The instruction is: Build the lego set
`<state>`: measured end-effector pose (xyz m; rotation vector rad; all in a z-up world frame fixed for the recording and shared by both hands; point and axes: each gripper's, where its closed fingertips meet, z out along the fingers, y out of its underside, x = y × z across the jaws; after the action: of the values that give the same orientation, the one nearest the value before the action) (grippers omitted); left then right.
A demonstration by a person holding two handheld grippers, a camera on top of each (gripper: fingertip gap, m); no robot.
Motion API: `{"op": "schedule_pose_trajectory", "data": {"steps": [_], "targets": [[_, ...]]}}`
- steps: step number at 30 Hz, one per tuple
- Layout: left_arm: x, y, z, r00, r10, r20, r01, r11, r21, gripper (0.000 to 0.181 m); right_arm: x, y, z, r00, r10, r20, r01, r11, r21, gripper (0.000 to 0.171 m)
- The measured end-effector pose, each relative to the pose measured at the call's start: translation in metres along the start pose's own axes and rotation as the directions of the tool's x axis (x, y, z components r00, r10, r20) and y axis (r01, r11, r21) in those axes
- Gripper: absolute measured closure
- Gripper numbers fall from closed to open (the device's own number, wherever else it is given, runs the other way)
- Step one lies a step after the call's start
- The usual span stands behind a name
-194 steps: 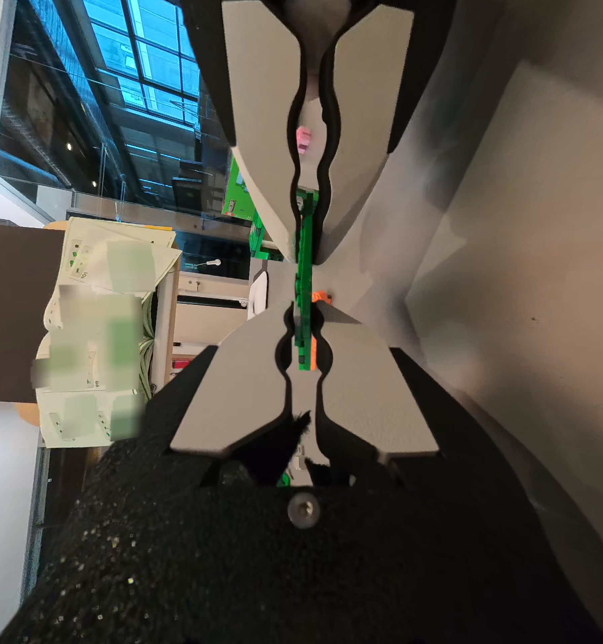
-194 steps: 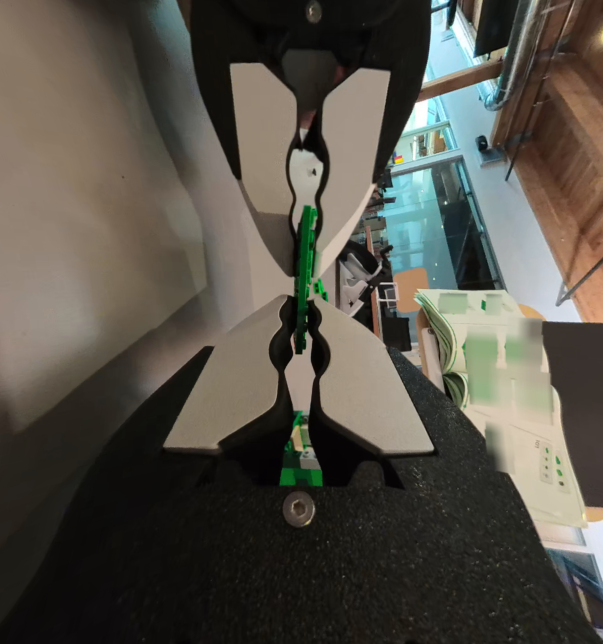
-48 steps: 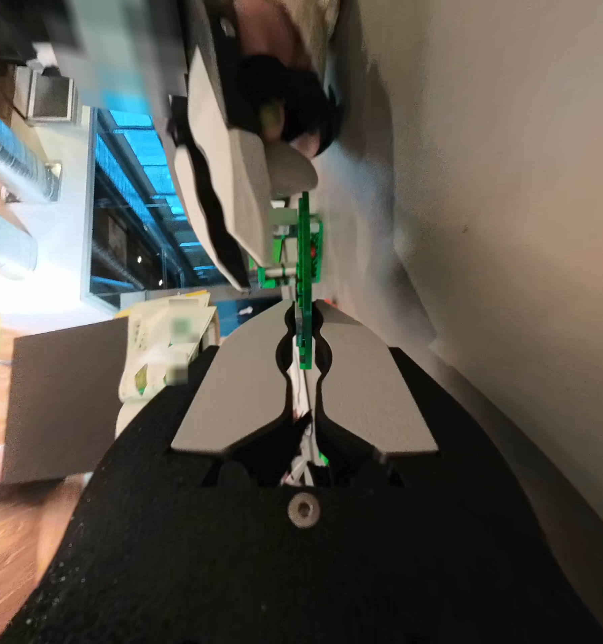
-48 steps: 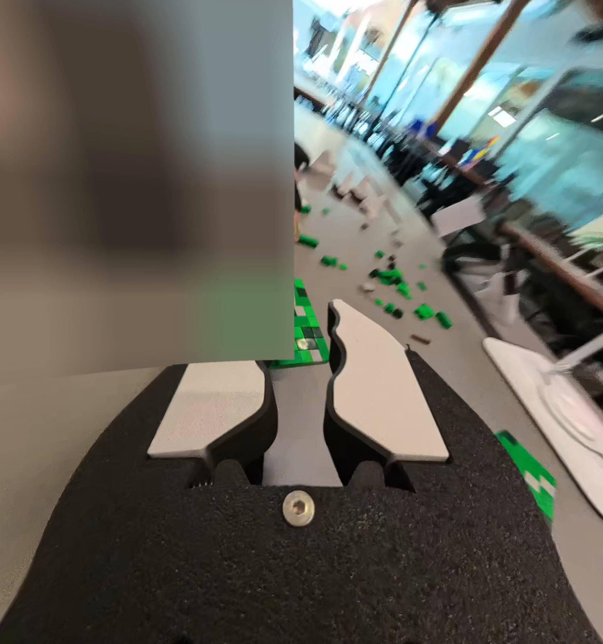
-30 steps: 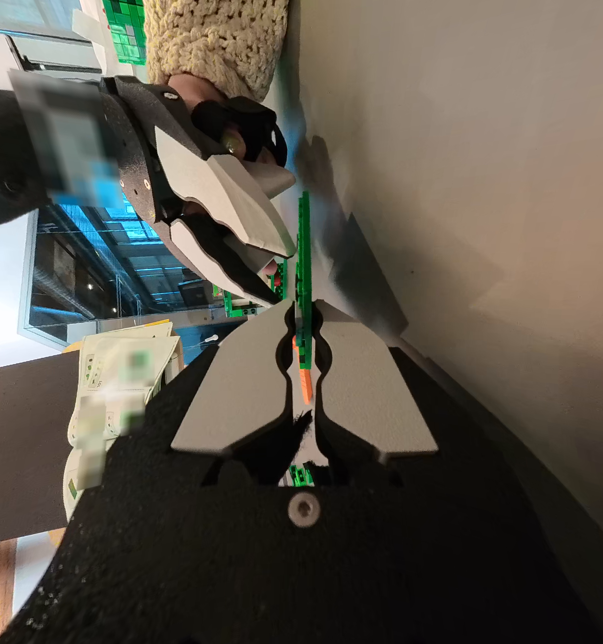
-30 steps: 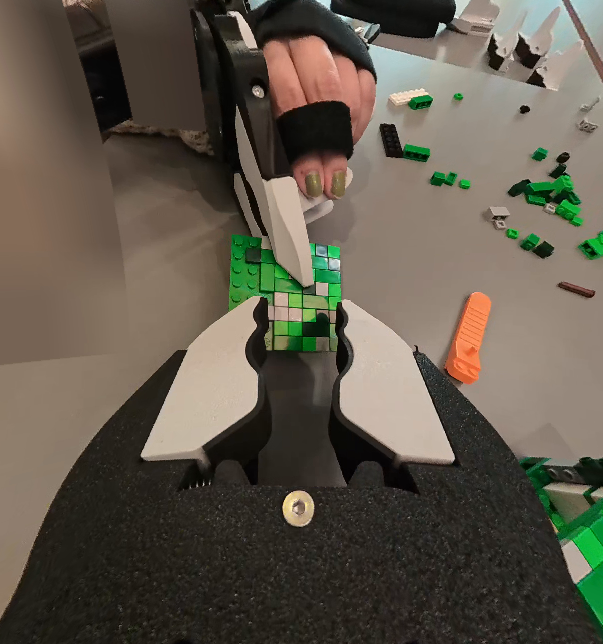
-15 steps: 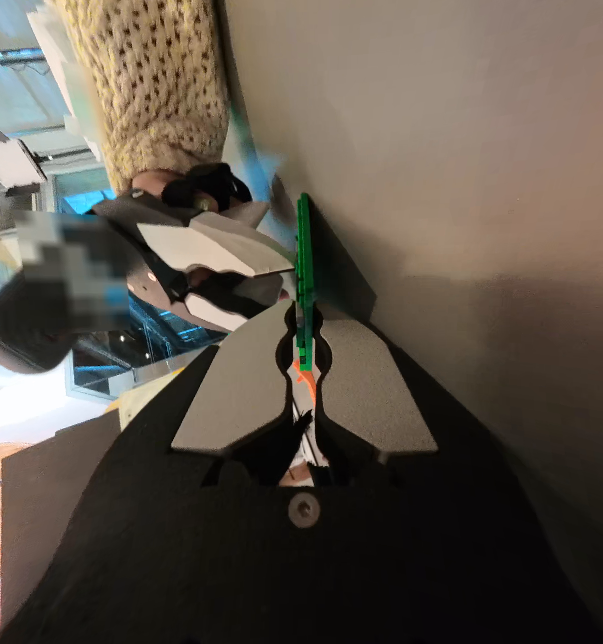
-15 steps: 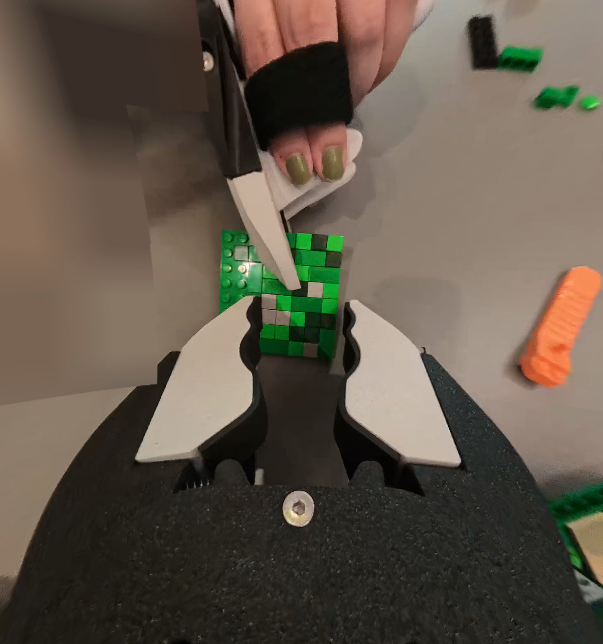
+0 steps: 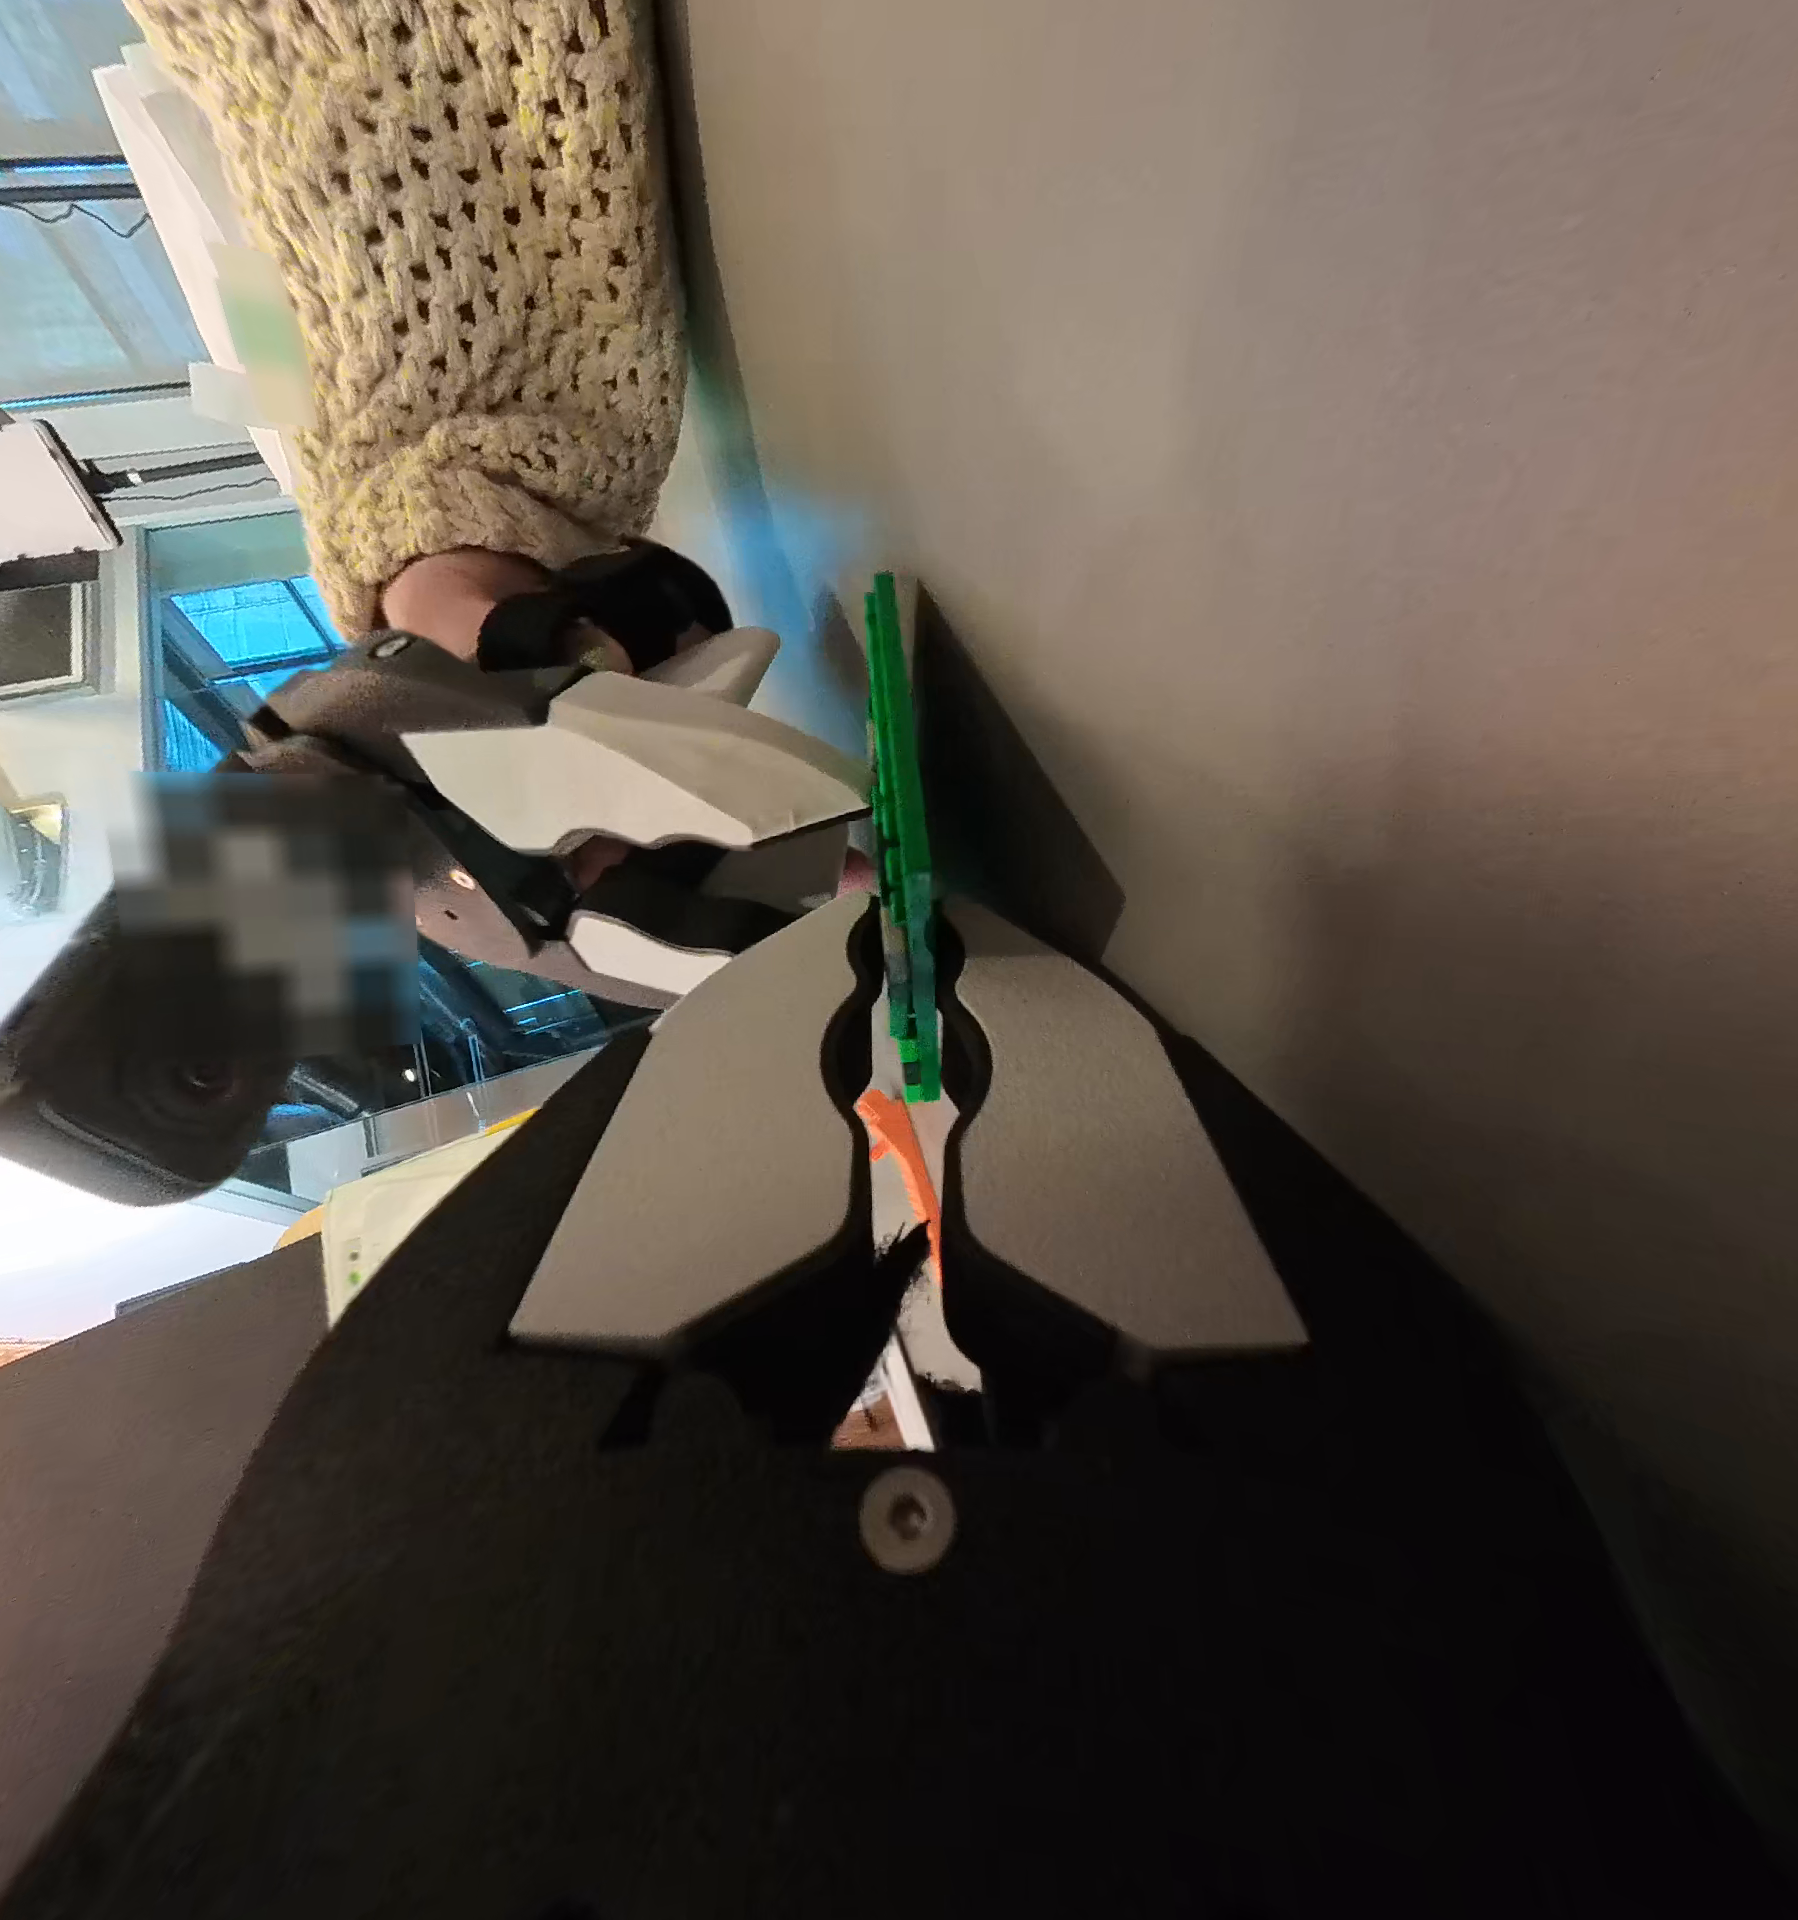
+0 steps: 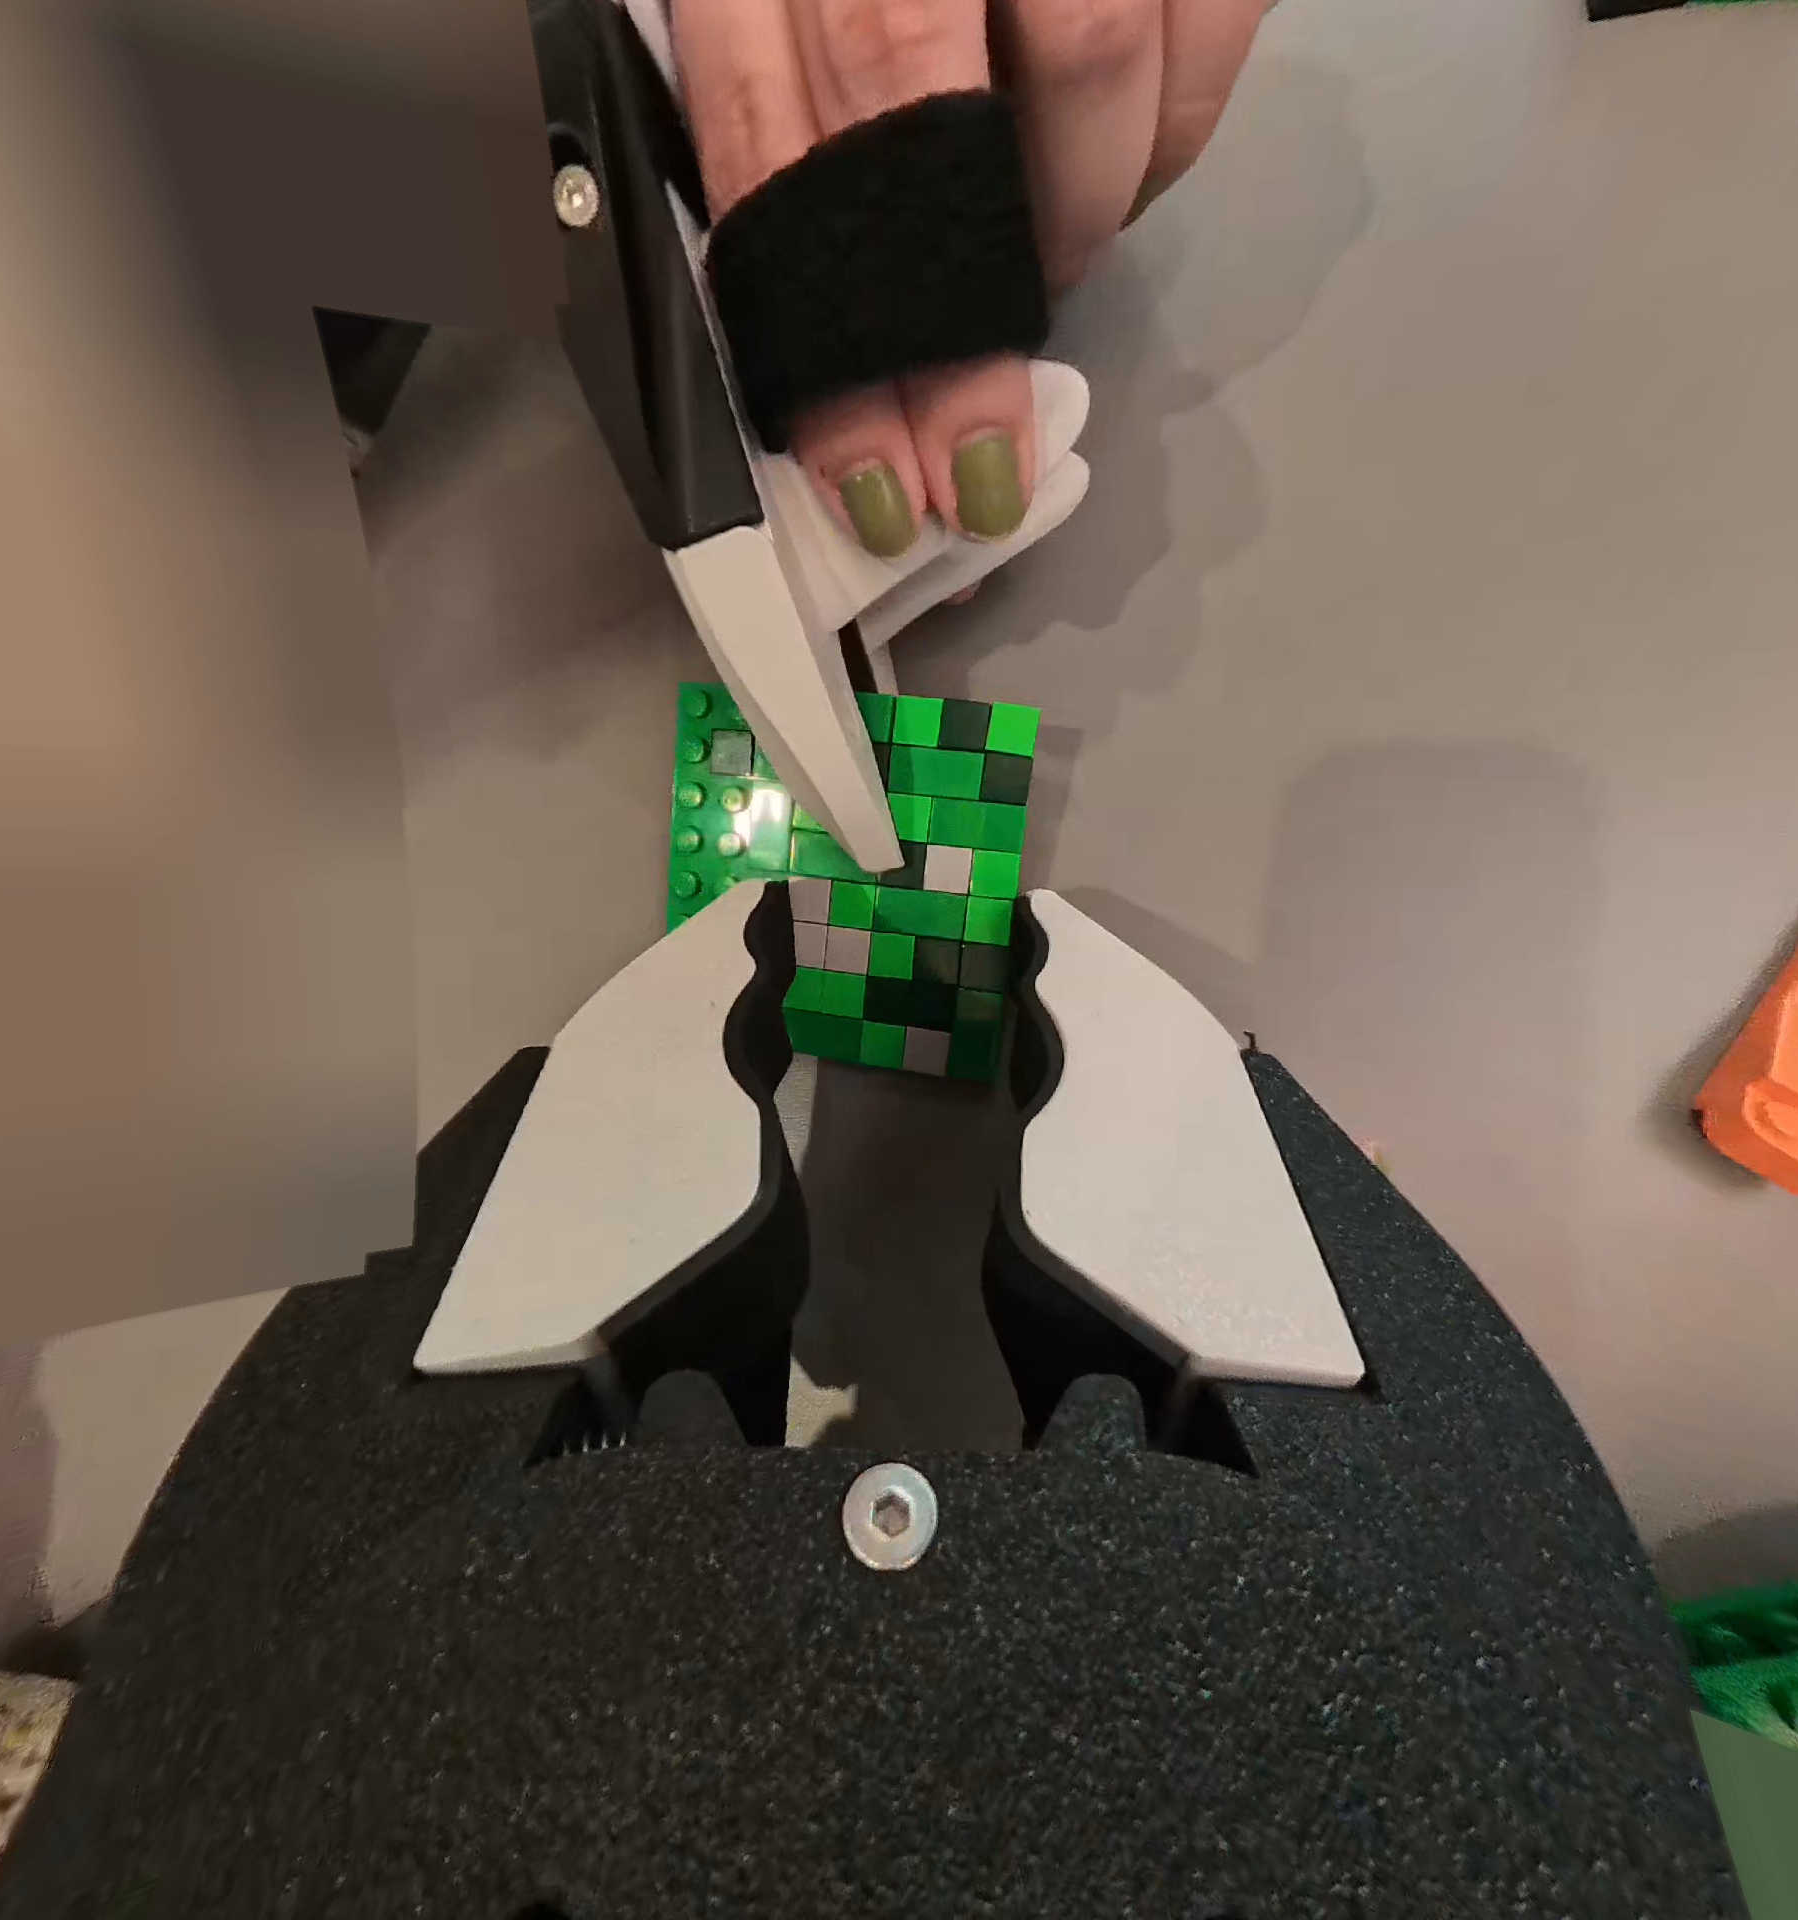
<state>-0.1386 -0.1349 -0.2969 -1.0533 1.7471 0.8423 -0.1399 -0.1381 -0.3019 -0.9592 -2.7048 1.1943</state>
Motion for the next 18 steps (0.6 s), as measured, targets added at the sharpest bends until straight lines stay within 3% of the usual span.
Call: {"op": "schedule_pose_trajectory", "data": {"steps": [1,6,8,12,15,18], "targets": [[0.000,0.000,0.000,1.000,0.003,0.002,-0.003,1.000,-0.003,0.174,0.000,0.000,0.000,1.000,0.017,0.014,-0.017,1.000,0.008,0.131],[-0.001,0.000,0.000,1.000,0.015,0.008,-0.015,1.000,-0.010,0.174,-0.001,-0.001,-0.001,0.998,0.055,0.041,-0.056,0.998,0.018,0.132],[-0.002,-0.009,-0.003,0.999,0.041,0.019,-0.042,0.998,0.037,0.175,0.009,-0.006,-0.008,0.997,0.080,-0.002,-0.080,0.994,0.074,0.171],[-0.003,-0.005,0.000,1.000,0.022,0.019,-0.022,1.000,-0.004,0.175,0.014,-0.003,-0.008,0.998,0.057,-0.034,-0.054,0.994,0.095,0.168],[-0.004,-0.002,0.000,0.997,-0.080,-0.004,0.080,0.997,-0.004,0.175,0.009,-0.003,-0.009,0.998,0.001,-0.056,0.002,0.999,0.047,0.135],[-0.004,-0.002,0.000,0.985,-0.168,-0.036,0.168,0.986,-0.018,0.175,0.002,-0.008,-0.012,0.998,-0.024,-0.062,0.026,0.999,0.032,0.132]]}}
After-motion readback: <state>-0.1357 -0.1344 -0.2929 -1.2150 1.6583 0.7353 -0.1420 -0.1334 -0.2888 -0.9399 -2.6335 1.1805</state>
